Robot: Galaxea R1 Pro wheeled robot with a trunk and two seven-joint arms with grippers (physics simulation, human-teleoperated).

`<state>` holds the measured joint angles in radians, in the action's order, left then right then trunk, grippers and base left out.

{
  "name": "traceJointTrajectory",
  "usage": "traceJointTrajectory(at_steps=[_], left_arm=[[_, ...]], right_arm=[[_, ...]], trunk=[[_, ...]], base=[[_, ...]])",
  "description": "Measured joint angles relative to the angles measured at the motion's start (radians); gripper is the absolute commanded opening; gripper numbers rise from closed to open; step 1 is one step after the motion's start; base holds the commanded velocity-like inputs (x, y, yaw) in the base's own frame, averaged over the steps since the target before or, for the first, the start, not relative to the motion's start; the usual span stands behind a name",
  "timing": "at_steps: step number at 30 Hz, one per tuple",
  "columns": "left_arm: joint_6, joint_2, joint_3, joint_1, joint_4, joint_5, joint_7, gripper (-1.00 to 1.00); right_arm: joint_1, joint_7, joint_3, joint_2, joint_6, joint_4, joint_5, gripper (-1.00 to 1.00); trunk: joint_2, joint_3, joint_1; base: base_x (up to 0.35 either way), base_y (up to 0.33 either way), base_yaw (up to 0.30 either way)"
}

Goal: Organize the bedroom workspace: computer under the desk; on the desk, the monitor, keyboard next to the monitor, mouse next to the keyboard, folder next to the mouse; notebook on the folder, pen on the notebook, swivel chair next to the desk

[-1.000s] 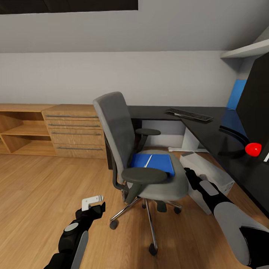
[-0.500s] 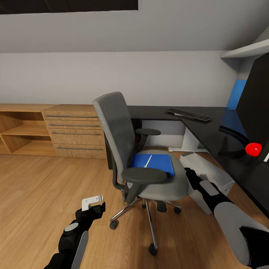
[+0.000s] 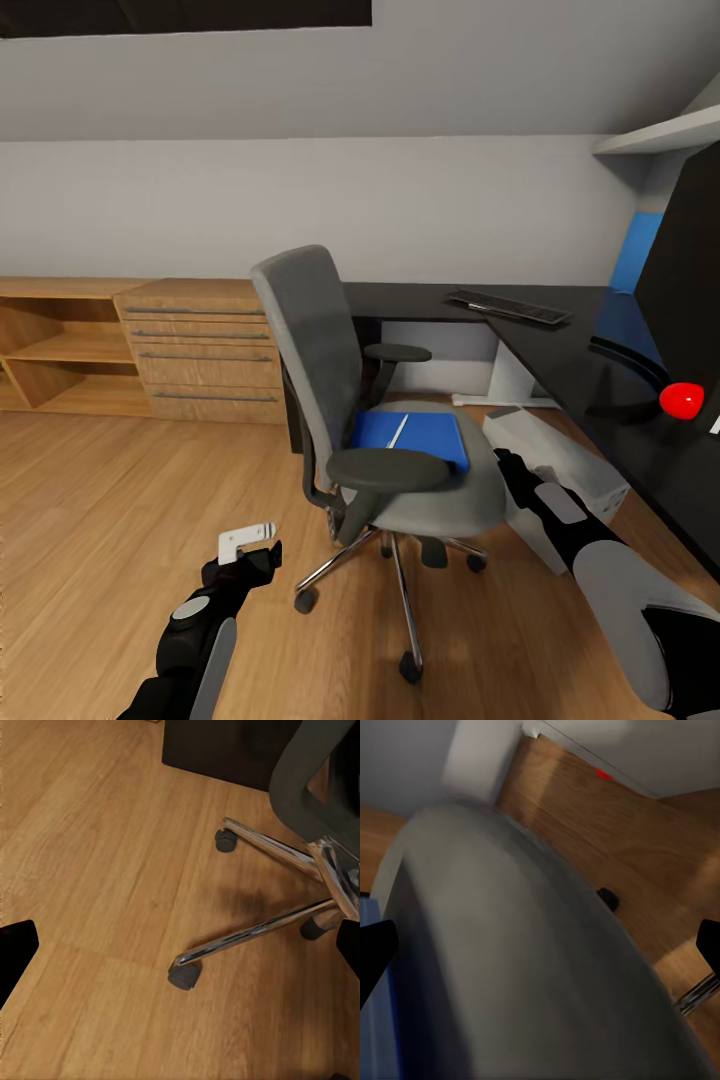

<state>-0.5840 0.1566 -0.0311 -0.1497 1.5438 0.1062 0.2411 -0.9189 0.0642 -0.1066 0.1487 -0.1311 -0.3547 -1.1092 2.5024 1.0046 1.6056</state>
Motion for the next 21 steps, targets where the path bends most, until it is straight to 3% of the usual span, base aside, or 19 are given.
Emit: traceJointTrajectory(at_steps=[5, 7, 21], left_arm=[[0.000, 0.000, 0.000, 0.000, 0.000, 0.000, 0.000, 1.00], [-0.001, 0.000, 0.001, 0.000, 0.000, 0.000, 0.000, 1.00], [-0.002, 0.000, 0.002, 0.000, 0.000, 0.000, 0.000, 1.00]], right_arm=[[-0.001, 0.000, -0.002, 0.003, 0.000, -0.002, 0.016, 1.00], [0.000, -0.001, 0.000, 0.000, 0.000, -0.001, 0.001, 1.00], [0.000, 0.000, 0.001, -0.001, 0.000, 0.001, 0.009, 1.00]], trunk=[[0.000, 0.004, 0.000], [0.000, 0.005, 0.000], [0.000, 0.016, 0.000]], base=[[0.000, 0.000, 0.196], [0.000, 0.000, 0.238], [0.000, 0.000, 0.248]])
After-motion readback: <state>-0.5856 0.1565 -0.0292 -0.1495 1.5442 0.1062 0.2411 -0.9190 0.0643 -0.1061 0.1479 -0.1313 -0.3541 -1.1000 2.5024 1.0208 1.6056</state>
